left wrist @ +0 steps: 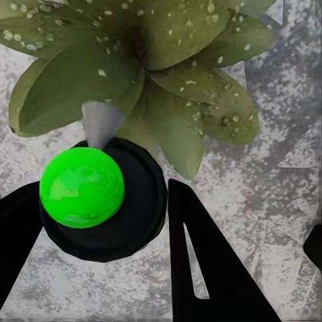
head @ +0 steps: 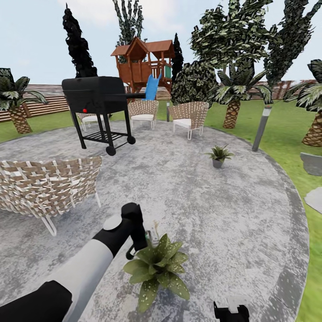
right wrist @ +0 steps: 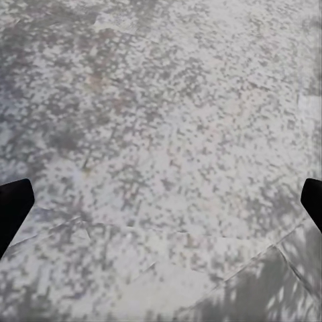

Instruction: Pick up the pesticide atomizer in the garden and spray insectifuge to fully cover both potted plants in the garden.

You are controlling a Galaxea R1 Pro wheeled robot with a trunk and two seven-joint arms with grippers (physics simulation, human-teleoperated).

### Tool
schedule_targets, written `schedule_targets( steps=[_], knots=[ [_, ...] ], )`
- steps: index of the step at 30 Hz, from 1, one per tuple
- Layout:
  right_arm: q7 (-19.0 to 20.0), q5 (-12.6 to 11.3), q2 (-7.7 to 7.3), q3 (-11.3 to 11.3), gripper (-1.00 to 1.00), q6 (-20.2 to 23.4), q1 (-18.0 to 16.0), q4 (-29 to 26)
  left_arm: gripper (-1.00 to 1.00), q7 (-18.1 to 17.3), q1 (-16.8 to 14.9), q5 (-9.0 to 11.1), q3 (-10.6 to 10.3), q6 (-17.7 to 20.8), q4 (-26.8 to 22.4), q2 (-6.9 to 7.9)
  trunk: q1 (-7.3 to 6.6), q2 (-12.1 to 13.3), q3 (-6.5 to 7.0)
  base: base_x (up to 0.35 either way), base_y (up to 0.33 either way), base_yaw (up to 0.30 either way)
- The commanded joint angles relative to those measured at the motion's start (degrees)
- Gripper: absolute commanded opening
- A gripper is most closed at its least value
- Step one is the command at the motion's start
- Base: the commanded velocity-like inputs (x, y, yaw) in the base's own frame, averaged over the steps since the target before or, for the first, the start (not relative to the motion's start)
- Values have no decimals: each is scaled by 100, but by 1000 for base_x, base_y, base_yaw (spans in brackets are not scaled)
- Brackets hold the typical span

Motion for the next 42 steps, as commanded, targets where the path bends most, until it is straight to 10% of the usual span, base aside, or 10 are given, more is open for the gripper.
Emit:
schedule_targets(
  steps=[1,18,27,33,42],
  knots=[
    [-28,-27,-1,49,100,-13,-3,3,-100,-42,-2,-65,3,69,5,8,-1,-2,-5,0,0,-10],
    [-28,-27,-1,57,100,-13,-3,3,-100,229,498,-106,137,112,214,369,-1,-2,-5,-111,101,0],
    [-28,-20,0,58,100,-13,-3,3,-100,1080,720,60,1125,74,838,363,-1,-2,-5,0,1,0],
    [-27,-20,-1,58,100,-13,-3,3,-100,2383,729,1203,1155,20,1566,215,-1,-2,-5,0,0,0],
    [-23,-19,-1,58,100,-13,-3,3,-100,2494,989,1224,1127,-219,1540,128,-1,-2,-5,0,0,0]
  ],
)
